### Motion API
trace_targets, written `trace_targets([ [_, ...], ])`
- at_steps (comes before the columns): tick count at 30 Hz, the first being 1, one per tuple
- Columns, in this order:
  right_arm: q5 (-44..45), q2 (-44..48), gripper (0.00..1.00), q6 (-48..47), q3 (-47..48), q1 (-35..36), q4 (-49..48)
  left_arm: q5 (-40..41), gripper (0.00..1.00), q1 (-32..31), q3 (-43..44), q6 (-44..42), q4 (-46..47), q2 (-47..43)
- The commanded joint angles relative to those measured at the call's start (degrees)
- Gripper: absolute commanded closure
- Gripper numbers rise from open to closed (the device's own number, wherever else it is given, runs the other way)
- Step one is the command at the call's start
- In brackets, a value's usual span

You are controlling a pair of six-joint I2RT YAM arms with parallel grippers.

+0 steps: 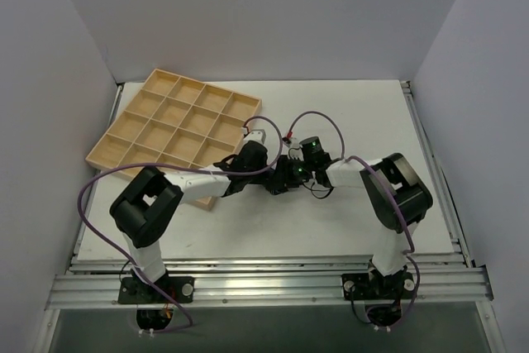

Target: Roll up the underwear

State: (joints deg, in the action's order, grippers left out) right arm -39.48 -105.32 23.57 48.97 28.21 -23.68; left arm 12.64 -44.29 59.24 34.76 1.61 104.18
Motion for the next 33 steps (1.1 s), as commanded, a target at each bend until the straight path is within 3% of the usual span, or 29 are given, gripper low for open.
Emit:
trace_targets([
  [1,5.4,-1.5,0.86,0.0,-3.5,0.5,3.3,-2.4,0.69,-1.4,-1.5,-0.6,-7.1,3.3],
  [5,3.1,-2.4,0.99,1.5,-6.9,0.4,-2.4,-3.7,0.69,-1.0,-1.0,-1.2,-8.7,0.2],
  [7,2.2,-3.5,1.0,1.5,-7.7,0.4,-4.7,-5.5,0.67,-0.1,-1.1,-2.7,-9.0,-2.8],
  [10,-1.1,-5.2,1.0,2.1,-8.7,0.1,-8.7,-13.5,0.67,2.7,-1.9,-3.7,-7.5,-6.2],
  [11,-2.7,-5.6,1.0,2.1,-8.9,0.0,-9.8,-21.2,0.67,3.9,-2.3,-3.9,-5.3,-6.8],
  [14,-4.6,-7.4,1.0,2.9,-9.3,-0.2,-12.9,-30.3,0.75,7.5,-3.3,-2.1,-2.9,-7.5],
  [17,-5.2,-8.6,1.0,3.7,-9.9,-0.3,-15.6,-33.1,0.8,8.9,-2.8,-0.1,-2.7,-6.6],
  [24,-6.3,-10.5,1.0,5.0,-11.6,-0.4,-20.1,-33.6,0.97,9.0,-2.5,4.1,2.4,-4.3],
  [33,-6.7,-11.2,0.99,5.9,-12.4,-0.5,-22.0,-24.9,0.98,8.9,-7.5,13.0,9.9,-5.1],
])
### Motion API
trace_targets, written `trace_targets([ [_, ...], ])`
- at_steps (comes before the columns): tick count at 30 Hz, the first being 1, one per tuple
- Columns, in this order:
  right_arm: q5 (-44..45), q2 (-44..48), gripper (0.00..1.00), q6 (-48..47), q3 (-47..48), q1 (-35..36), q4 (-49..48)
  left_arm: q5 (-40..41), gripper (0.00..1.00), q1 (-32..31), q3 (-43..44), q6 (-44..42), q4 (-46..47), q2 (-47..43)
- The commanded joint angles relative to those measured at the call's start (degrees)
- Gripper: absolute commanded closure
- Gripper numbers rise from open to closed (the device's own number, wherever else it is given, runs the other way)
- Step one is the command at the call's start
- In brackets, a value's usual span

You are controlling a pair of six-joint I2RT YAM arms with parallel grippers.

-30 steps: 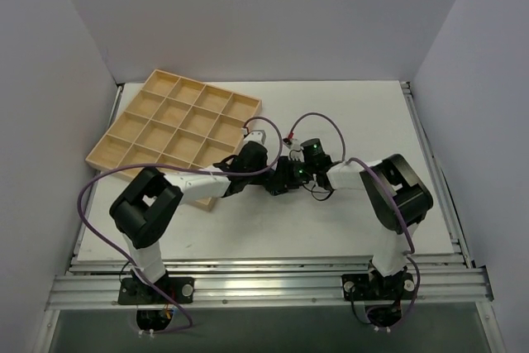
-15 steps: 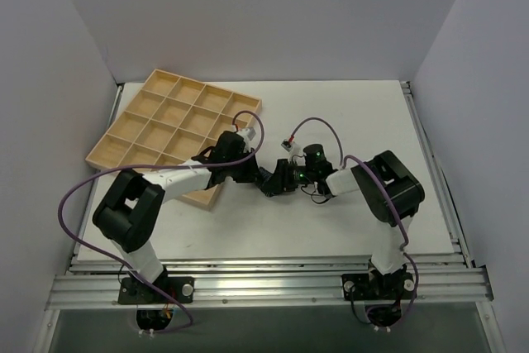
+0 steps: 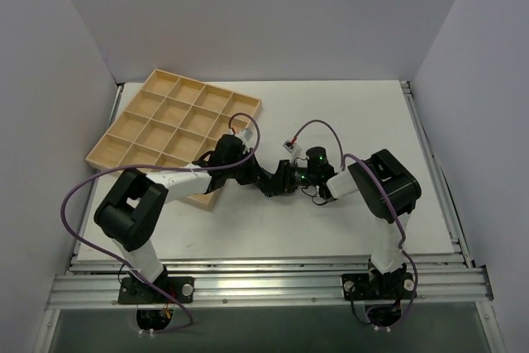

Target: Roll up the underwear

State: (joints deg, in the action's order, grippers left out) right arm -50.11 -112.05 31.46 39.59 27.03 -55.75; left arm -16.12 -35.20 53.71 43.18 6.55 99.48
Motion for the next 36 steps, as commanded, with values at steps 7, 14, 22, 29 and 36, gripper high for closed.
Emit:
trace_targets([
  [7,4.9,-3.7,0.77,-4.2,-2.1,0.6,14.5,10.8,0.98,-1.6,-0.1,5.7,-2.3,2.4],
  [14,10.7,2.0,0.62,-5.7,0.0,0.5,23.2,11.8,0.98,-3.9,2.0,4.3,-4.9,7.2],
  [22,15.5,6.0,0.51,-3.4,-1.4,0.4,22.5,12.7,0.98,-5.1,1.6,4.3,-5.3,10.2],
  [29,17.1,8.4,0.46,-0.5,-5.3,-0.6,18.5,12.4,0.98,-5.9,3.1,3.6,-6.1,12.9],
  [36,15.5,6.7,0.86,-0.1,-8.1,-1.8,13.5,11.8,0.98,-6.6,4.4,2.8,-6.5,11.1],
])
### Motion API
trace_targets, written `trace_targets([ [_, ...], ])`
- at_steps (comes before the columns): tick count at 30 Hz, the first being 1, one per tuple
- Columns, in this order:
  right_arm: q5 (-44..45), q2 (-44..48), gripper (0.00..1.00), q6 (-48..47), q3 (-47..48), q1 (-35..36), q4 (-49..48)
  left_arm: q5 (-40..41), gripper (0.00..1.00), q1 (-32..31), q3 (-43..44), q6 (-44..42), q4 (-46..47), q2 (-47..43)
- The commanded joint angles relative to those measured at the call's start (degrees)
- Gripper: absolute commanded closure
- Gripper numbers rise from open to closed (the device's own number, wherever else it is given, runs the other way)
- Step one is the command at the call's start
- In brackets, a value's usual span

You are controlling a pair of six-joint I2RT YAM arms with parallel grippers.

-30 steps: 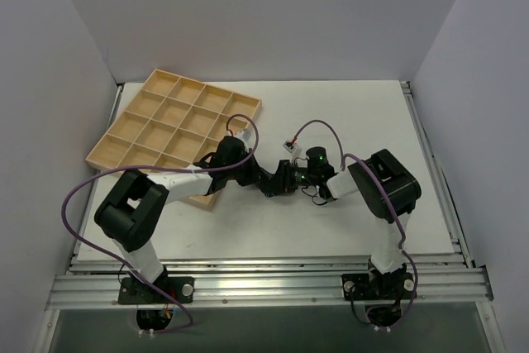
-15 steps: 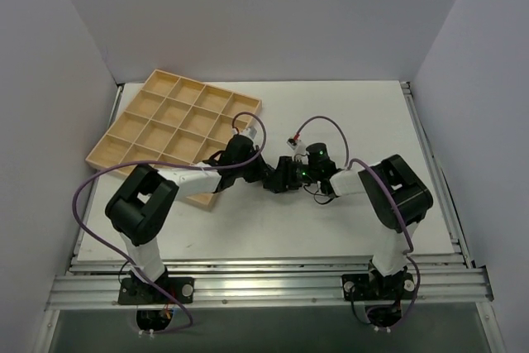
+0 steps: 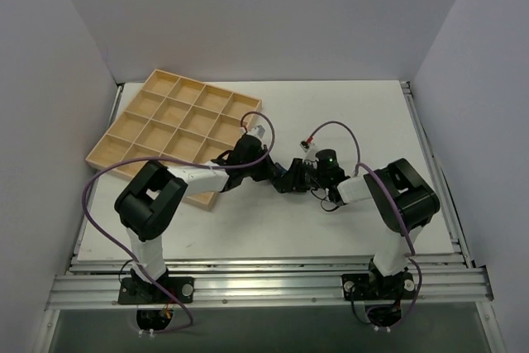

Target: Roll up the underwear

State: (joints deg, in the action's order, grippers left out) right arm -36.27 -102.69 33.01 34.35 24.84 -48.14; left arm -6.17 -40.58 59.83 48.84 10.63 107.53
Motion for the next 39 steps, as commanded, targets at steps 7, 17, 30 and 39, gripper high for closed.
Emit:
trace_targets([
  [7,-0.9,-6.1,0.99,-2.9,-4.0,0.3,1.7,-1.8,0.61,2.4,0.3,-1.0,-19.0,-7.6],
  [17,-2.3,-8.7,1.0,-0.1,-7.1,0.1,-6.0,-6.1,0.74,7.2,-7.4,8.7,-18.4,-10.0],
  [30,-6.4,-10.0,1.0,4.8,-10.8,0.1,-18.5,-9.5,0.17,9.5,-11.4,14.9,-7.4,-27.1],
  [39,-6.7,-13.2,1.0,8.1,-12.7,0.1,-25.9,-9.2,0.16,6.6,-17.9,23.7,5.2,-16.4],
])
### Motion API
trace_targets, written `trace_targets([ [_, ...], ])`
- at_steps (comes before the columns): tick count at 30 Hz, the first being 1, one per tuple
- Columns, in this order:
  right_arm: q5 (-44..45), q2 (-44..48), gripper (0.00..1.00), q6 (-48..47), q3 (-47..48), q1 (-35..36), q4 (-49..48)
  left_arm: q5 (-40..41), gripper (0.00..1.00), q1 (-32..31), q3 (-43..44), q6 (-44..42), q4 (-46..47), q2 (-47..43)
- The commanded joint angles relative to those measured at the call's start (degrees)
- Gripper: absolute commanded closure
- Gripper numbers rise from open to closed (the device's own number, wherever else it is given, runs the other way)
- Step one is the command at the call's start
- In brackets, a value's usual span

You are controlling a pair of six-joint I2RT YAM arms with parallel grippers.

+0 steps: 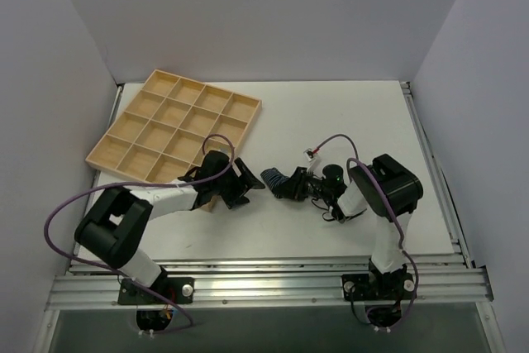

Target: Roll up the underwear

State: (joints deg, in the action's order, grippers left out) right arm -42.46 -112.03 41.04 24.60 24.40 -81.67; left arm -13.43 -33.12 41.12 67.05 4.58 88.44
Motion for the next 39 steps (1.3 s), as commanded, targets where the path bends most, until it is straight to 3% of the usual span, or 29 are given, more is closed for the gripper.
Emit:
trace_targets([
  [1,-0.6,-4.0,1.0,0.2,-3.0,0.6,7.5,-1.9,0.16,-1.3,1.2,5.6,12.1,3.8],
  [14,-1.4,-4.2,1.0,0.2,-2.5,0.6,8.6,2.0,0.21,-4.7,5.0,8.5,20.3,18.7],
  [26,-2.2,-4.5,1.0,0.8,-2.5,0.7,8.5,3.9,0.37,-5.6,6.0,7.3,19.6,20.5],
  [30,-3.5,-4.8,0.99,1.4,-2.5,0.7,8.1,4.6,0.42,-5.7,4.8,7.7,23.4,20.7],
  [37,-5.0,-5.2,0.89,2.3,-3.3,1.1,7.3,3.9,0.68,-5.7,6.3,8.2,25.4,22.8],
  [39,-4.7,-4.8,0.8,2.2,-3.6,1.2,7.8,3.6,0.74,-5.7,6.3,8.5,25.8,23.2],
])
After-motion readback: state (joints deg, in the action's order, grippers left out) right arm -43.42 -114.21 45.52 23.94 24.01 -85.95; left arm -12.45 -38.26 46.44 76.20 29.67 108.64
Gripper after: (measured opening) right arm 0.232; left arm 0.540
